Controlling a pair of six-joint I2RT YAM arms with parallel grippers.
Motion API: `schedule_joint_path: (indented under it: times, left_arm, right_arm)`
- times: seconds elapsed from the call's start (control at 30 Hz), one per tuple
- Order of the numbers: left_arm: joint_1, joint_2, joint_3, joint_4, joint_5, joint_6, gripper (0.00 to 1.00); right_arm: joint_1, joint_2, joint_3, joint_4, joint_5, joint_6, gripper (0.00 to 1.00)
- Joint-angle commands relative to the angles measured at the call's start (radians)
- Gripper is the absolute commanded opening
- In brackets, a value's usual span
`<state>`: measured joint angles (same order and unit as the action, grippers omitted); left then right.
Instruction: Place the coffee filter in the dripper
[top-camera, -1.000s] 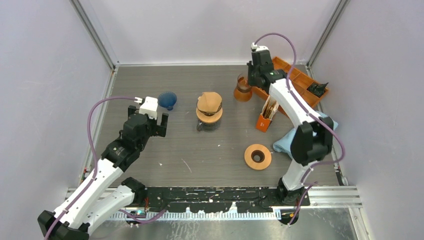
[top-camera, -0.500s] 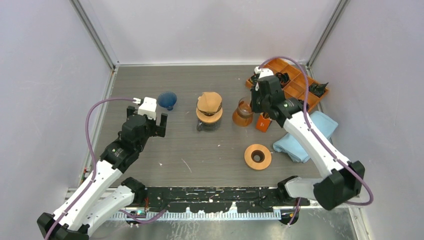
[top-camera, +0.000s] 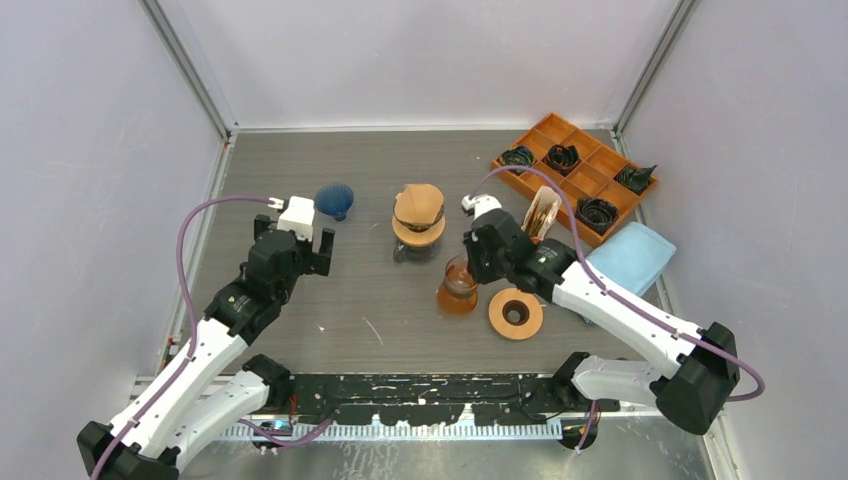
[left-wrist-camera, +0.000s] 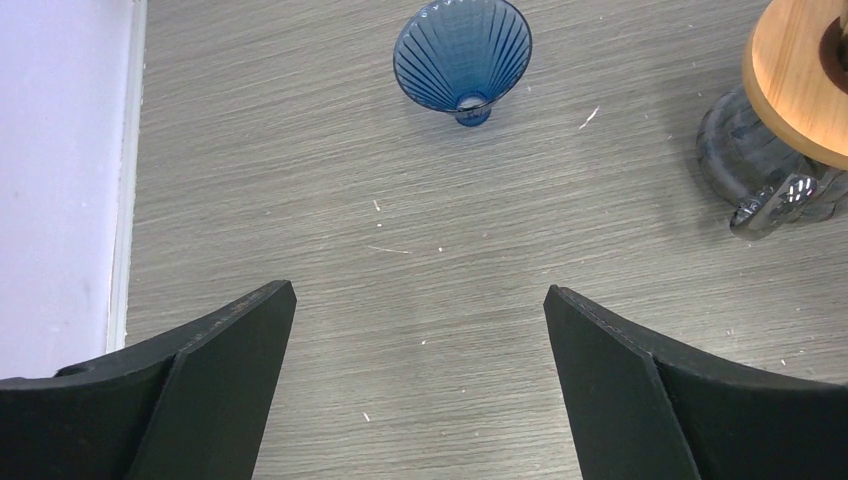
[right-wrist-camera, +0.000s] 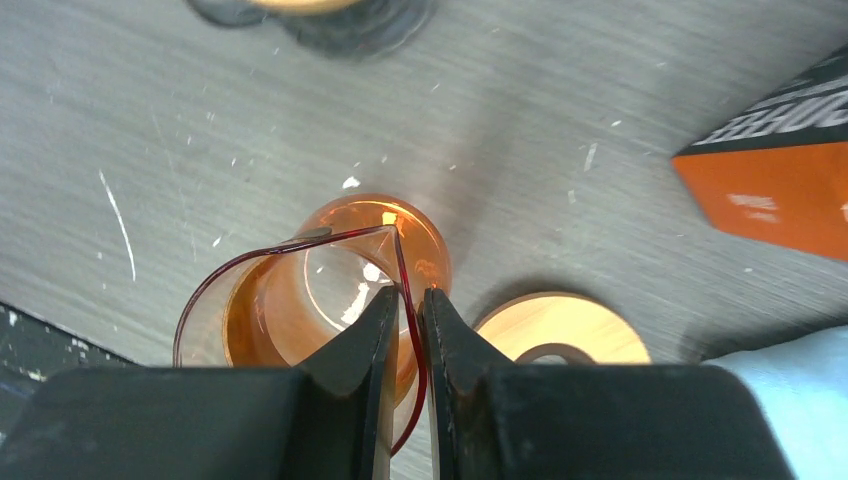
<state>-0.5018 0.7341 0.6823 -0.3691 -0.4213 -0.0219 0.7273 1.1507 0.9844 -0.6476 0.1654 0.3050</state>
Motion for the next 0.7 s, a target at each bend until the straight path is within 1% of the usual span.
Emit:
schedule_joint_path:
  times: [0.0,0.1,0.2,0.37,0.67]
  left_arm:
    - [0.008,-0.004,0.003,0.062,-0.04,-0.01,0.99]
    - [0.009,-0.006,0.0,0.064,-0.042,-0.011,0.99]
    - [0.01,-0.004,0.0,0.064,-0.042,-0.009,0.99]
    - [0.015,-0.007,0.0,0.062,-0.046,-0.007,0.99]
    - [0.018,-0.004,0.0,0.062,-0.047,-0.003,0.99]
  right_arm:
    - [0.094,-0.005,-0.012,0.11,0.077,0.064,0.01]
    - [0.148,0.019,-0.015,0.127,0.11,0.065,0.01]
    - [0.174,0.035,-0.023,0.162,0.128,0.065,0.01]
    - [0.18,0.055,-0.048,0.224,0.103,0.058,0.0]
    - [0.197,0.108,-0.067,0.239,0.078,0.054,0.01]
